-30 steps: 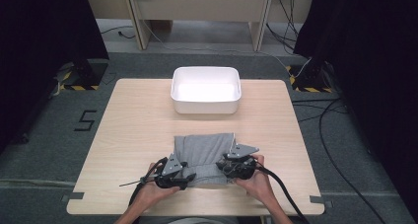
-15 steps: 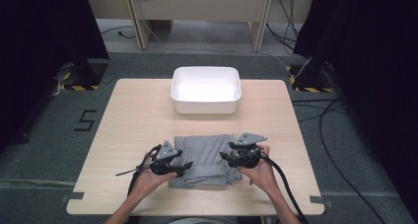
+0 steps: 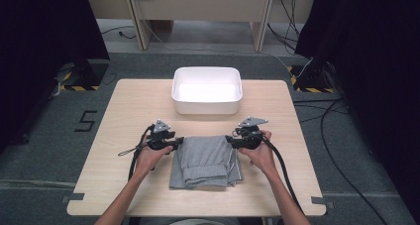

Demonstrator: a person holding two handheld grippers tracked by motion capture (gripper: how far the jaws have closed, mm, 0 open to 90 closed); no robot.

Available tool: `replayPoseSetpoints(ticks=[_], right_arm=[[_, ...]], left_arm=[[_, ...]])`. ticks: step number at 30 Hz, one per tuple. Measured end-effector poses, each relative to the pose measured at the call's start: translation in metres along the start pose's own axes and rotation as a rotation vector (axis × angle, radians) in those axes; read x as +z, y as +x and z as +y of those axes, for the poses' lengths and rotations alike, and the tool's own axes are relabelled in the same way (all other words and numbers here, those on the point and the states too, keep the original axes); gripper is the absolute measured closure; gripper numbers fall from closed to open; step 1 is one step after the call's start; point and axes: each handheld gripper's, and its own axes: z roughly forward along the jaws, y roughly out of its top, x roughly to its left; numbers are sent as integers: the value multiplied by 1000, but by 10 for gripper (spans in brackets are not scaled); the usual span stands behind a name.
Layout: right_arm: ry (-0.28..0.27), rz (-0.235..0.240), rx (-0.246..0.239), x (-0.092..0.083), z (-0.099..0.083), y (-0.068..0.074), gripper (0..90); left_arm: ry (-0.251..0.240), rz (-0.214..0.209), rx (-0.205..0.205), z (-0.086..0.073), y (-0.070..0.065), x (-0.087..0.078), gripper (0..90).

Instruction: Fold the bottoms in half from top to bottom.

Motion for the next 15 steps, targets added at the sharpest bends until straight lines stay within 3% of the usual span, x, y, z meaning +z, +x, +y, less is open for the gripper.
replayPoseSetpoints(ticks=[4,6,8,11,13,15], right_arm=[[23,-15,-6,12,-1,-4,503],[41,-23,-6,17,-4,-6,519],[50,-20,10,21,-8,-8,548],[48,-21,37,23,-13,-10,562],[40,-10,52,24,-16,-12,569],[38,-17,44,23,-16,-11,570]], left_arm=[[49,17,33,-5,4,12,690],[43,2,19,-7,6,13,734],[39,16,38,-7,7,10,801],[53,65,81,-11,10,9,836],[41,45,48,-13,13,9,847],[45,56,71,-12,12,9,841]])
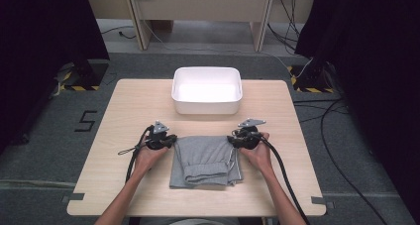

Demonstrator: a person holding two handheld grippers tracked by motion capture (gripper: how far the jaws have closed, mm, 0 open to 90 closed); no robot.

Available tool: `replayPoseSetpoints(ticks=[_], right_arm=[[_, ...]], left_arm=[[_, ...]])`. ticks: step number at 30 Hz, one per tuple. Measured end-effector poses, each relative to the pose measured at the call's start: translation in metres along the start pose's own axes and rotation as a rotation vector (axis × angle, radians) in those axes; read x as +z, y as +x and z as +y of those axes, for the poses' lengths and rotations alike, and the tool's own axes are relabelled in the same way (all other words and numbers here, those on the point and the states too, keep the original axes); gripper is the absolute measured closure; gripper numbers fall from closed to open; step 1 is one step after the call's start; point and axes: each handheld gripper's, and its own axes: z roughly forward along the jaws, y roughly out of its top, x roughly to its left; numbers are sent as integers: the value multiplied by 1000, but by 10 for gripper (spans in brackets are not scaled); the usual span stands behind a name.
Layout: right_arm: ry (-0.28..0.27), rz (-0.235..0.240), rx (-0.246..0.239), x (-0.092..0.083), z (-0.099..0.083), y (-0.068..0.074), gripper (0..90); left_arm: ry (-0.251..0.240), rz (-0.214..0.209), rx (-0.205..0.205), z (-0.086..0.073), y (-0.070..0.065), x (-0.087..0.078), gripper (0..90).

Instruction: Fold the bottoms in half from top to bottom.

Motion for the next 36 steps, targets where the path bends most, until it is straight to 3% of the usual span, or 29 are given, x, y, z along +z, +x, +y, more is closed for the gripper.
replayPoseSetpoints(ticks=[3,10,21,36], right_arm=[[5,-18,-10,-1,0,2,570],[-15,-22,7,-2,1,2,502],[-46,-8,17,-16,6,5,431],[-57,-4,5,-29,8,12,398]], left_arm=[[1,16,15,0,-1,0,820],[-18,-14,-71,1,4,-2,640],[-19,-58,-71,5,-8,-13,464],[-18,-94,-70,6,-17,-27,372]])
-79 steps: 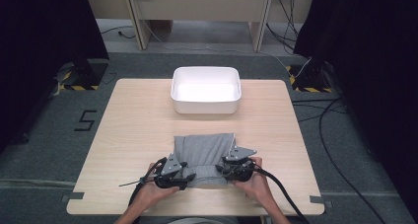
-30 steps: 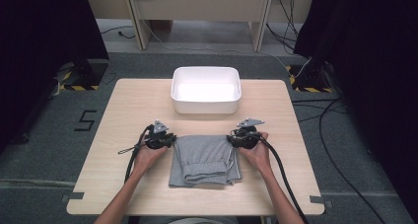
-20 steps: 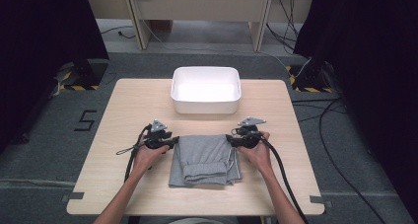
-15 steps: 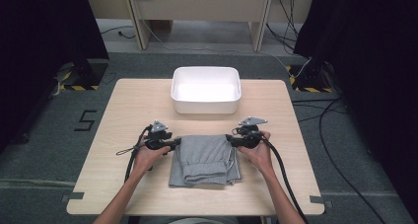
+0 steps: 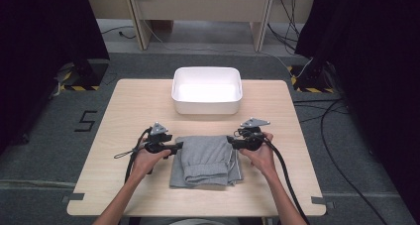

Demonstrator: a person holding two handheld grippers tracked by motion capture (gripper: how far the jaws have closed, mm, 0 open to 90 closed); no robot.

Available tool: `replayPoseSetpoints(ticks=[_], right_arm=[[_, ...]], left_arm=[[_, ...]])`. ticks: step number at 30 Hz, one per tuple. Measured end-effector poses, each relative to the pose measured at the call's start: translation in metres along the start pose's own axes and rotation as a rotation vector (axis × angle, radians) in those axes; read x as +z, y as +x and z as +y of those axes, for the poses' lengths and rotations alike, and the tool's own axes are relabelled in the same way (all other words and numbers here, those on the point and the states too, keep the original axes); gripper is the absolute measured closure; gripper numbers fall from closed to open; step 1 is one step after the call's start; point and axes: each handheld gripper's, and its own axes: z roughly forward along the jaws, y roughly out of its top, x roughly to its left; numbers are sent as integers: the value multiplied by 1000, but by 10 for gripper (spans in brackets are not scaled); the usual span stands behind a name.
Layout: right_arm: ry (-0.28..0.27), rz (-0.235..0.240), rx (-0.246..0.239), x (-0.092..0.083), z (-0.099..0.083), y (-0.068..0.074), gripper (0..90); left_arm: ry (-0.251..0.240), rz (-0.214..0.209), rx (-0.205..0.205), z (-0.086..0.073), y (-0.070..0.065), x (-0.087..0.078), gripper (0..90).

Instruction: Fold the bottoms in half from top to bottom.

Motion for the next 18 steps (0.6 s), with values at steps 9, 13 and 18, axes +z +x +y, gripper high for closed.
replayPoseSetpoints(ticks=[9,13,18], right_arm=[[-5,-2,-6,-11,-4,4,380],[-3,3,-14,-16,-7,8,378],[1,9,-25,-21,-11,11,375]], left_arm=[[10,-10,9,-3,-6,-7,341],[9,-18,11,-5,-9,-11,333],[5,-27,18,-7,-14,-15,325]])
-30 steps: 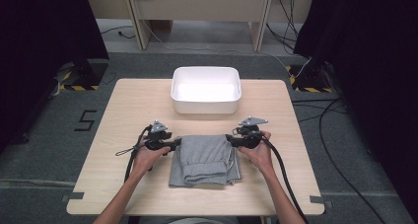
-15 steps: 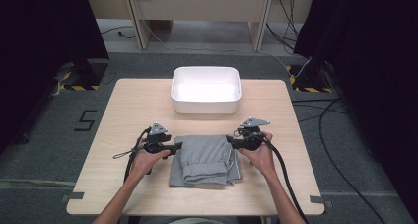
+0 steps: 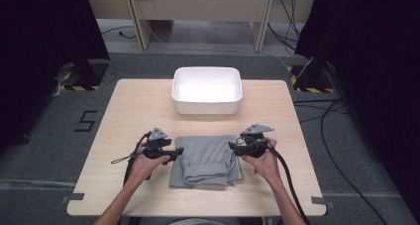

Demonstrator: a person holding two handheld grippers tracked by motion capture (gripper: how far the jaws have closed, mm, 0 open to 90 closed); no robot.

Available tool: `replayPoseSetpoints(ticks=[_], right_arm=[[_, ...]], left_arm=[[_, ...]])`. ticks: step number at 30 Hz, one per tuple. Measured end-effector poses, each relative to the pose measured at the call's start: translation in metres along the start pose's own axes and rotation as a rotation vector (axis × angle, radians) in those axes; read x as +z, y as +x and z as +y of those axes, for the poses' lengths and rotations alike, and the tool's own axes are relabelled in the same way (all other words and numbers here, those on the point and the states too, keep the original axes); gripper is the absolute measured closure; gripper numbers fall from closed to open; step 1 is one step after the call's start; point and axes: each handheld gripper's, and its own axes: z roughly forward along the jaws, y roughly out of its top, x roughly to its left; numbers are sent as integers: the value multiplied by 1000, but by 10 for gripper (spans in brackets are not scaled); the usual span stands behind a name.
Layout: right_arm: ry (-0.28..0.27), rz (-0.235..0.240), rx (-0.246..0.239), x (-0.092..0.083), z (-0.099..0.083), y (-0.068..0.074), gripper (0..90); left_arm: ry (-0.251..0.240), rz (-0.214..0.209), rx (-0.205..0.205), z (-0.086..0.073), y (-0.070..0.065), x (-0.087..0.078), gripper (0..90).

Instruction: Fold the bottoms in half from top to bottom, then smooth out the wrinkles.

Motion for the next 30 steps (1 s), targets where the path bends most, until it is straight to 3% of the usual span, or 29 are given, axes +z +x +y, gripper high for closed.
replayPoseSetpoints(ticks=[21,28,30], right_arm=[[29,35,-34,-12,-17,20,366],[56,52,-38,-5,-20,24,359],[68,57,-45,-1,-22,26,360]], left_arm=[[10,-32,35,-15,-23,-6,311],[39,-17,60,-22,-27,0,324],[61,9,86,-26,-29,3,326]])
